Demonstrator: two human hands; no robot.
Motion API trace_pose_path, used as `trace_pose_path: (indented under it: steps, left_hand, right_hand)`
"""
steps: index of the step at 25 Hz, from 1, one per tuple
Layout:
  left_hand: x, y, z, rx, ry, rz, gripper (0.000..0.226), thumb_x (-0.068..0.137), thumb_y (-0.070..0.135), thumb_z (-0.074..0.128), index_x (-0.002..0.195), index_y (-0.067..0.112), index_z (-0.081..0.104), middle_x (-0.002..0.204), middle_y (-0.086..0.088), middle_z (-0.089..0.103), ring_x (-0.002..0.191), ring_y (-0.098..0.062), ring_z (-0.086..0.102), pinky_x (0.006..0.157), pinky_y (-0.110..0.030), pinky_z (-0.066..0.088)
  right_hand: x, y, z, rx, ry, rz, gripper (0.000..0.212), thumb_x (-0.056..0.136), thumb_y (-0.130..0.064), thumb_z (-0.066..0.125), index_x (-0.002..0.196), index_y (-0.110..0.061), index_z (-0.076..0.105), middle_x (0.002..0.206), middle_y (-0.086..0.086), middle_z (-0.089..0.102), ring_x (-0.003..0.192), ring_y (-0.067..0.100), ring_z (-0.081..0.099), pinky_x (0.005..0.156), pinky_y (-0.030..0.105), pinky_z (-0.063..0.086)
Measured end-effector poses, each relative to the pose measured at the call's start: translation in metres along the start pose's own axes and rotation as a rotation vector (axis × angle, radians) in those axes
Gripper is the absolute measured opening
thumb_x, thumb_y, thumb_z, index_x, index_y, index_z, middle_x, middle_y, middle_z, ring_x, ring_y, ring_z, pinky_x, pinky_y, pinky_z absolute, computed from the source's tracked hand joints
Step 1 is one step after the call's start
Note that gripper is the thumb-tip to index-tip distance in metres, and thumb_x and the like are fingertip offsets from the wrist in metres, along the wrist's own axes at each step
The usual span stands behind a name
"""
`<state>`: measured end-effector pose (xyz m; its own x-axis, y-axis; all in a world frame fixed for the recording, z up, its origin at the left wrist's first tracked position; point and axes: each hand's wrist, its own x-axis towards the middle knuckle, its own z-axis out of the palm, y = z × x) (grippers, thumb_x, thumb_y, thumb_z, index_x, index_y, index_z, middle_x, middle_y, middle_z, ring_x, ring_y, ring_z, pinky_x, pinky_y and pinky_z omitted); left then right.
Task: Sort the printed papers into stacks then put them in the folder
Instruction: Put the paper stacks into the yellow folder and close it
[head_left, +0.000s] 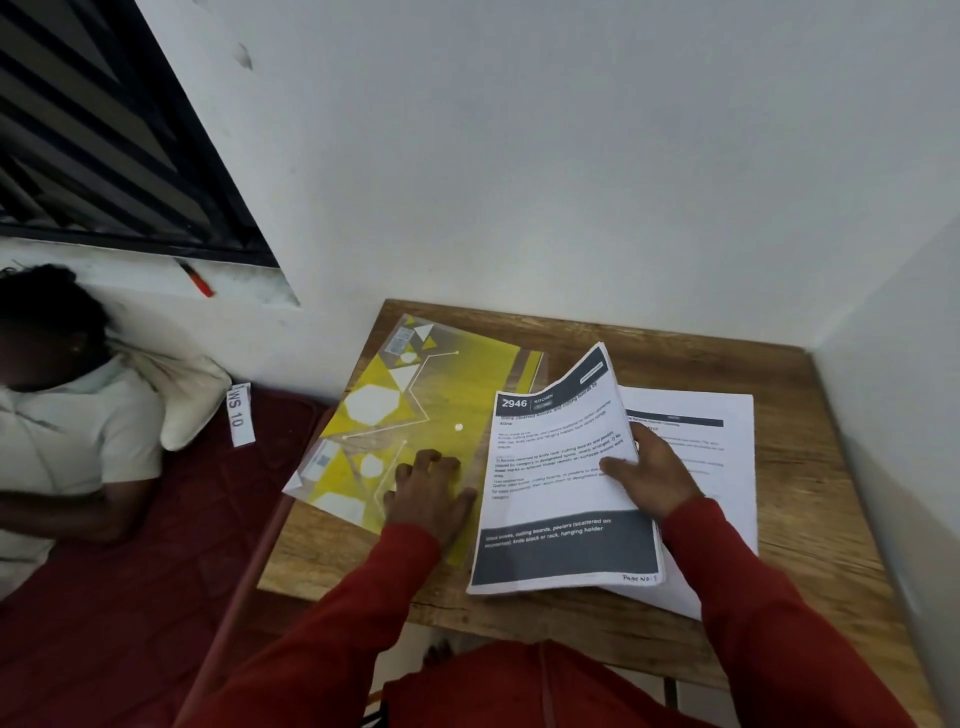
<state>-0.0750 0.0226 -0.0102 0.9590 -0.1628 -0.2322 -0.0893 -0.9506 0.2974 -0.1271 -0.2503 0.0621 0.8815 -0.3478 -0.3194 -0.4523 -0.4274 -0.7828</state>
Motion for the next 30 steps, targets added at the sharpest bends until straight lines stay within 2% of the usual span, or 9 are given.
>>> trace_pose_path:
  steps: [4, 7, 10, 16, 18, 20, 23, 27, 30]
  left_hand:
    - [0.0, -0.007, 0.01, 0.03, 0.005, 0.014, 0.074, 0.079, 0.076, 0.045, 0.142, 0.038, 0.036, 0.158, 0.009, 0.017, 0.129, -0.032, 0.027, 0.104, -0.046, 0.033]
    - [0.007, -0.015, 0.016, 0.057, 0.068, 0.062, 0.079, 0.074, 0.078, 0.026, 0.139, 0.036, 0.046, 0.157, 0.003, 0.031, 0.122, -0.034, 0.04, 0.101, -0.038, 0.03]
    - [0.011, -0.021, 0.016, 0.026, 0.049, 0.058, 0.073, 0.077, 0.076, 0.03, 0.137, 0.039, 0.049, 0.155, 0.007, 0.033, 0.122, -0.035, 0.042, 0.1, -0.037, 0.032]
    - [0.007, -0.024, 0.008, -0.059, 0.089, 0.144, 0.073, 0.08, 0.069, 0.018, 0.135, 0.036, 0.053, 0.154, 0.003, 0.035, 0.129, -0.028, 0.043, 0.098, -0.03, 0.02]
    - [0.008, -0.027, 0.009, -0.052, 0.089, 0.176, 0.068, 0.085, 0.062, 0.016, 0.133, 0.035, 0.055, 0.152, -0.001, 0.04, 0.123, -0.032, 0.048, 0.097, -0.034, 0.025]
    - [0.009, -0.028, 0.008, -0.082, 0.1, 0.166, 0.063, 0.088, 0.056, 0.02, 0.129, 0.031, 0.061, 0.145, -0.006, 0.049, 0.113, -0.042, 0.052, 0.097, -0.041, 0.036]
    - [0.002, -0.022, 0.002, -0.102, 0.173, 0.217, 0.052, 0.089, 0.046, 0.032, 0.121, 0.025, 0.067, 0.125, -0.013, 0.061, 0.093, -0.045, 0.058, 0.079, -0.05, 0.053]
    - [-0.018, -0.012, -0.007, -0.008, 0.149, 0.257, 0.038, 0.09, 0.045, 0.038, 0.117, 0.034, 0.062, 0.095, -0.008, 0.058, 0.072, -0.034, 0.058, 0.053, -0.04, 0.051]
    - [-0.023, -0.016, -0.004, 0.044, 0.089, 0.276, 0.038, 0.087, 0.044, 0.036, 0.119, 0.038, 0.054, 0.09, -0.008, 0.057, 0.071, -0.034, 0.06, 0.051, -0.041, 0.05]
  right_hand:
    - [-0.004, 0.006, -0.001, 0.018, 0.039, 0.033, 0.037, 0.083, -0.007, 0.064, 0.119, -0.016, 0.058, 0.117, 0.008, 0.067, 0.104, 0.03, 0.062, 0.096, 0.045, 0.048]
    - [-0.008, 0.012, 0.0, 0.033, 0.044, 0.047, 0.037, 0.084, -0.007, 0.064, 0.12, -0.015, 0.058, 0.118, 0.008, 0.066, 0.105, 0.03, 0.061, 0.096, 0.043, 0.048]
    - [-0.011, 0.017, 0.0, 0.05, 0.043, 0.056, 0.037, 0.084, -0.007, 0.064, 0.12, -0.016, 0.058, 0.119, 0.006, 0.066, 0.105, 0.028, 0.061, 0.096, 0.04, 0.048]
    - [-0.012, 0.021, -0.007, 0.068, 0.033, 0.082, 0.037, 0.085, -0.008, 0.065, 0.119, -0.019, 0.059, 0.118, 0.005, 0.066, 0.106, 0.028, 0.062, 0.098, 0.044, 0.047]
    - [-0.012, 0.019, -0.012, 0.089, 0.005, 0.078, 0.036, 0.085, -0.005, 0.065, 0.118, -0.019, 0.061, 0.116, 0.004, 0.068, 0.105, 0.027, 0.063, 0.097, 0.044, 0.048]
    - [-0.01, 0.013, -0.016, 0.112, -0.053, 0.075, 0.034, 0.084, 0.0, 0.065, 0.116, -0.014, 0.063, 0.111, 0.004, 0.069, 0.097, 0.023, 0.066, 0.09, 0.034, 0.052]
    - [-0.006, -0.005, -0.017, 0.129, -0.134, 0.058, 0.03, 0.083, 0.006, 0.063, 0.108, -0.011, 0.065, 0.103, 0.004, 0.07, 0.082, 0.011, 0.066, 0.068, 0.015, 0.051]
    - [0.01, -0.016, -0.004, 0.291, -0.031, 0.077, 0.027, 0.082, 0.009, 0.061, 0.099, -0.011, 0.066, 0.105, 0.013, 0.07, 0.082, 0.024, 0.067, 0.08, 0.033, 0.054]
    - [0.014, -0.013, 0.01, 0.463, 0.129, 0.145, 0.026, 0.084, 0.008, 0.06, 0.102, -0.009, 0.066, 0.107, 0.016, 0.07, 0.091, 0.032, 0.067, 0.087, 0.041, 0.054]
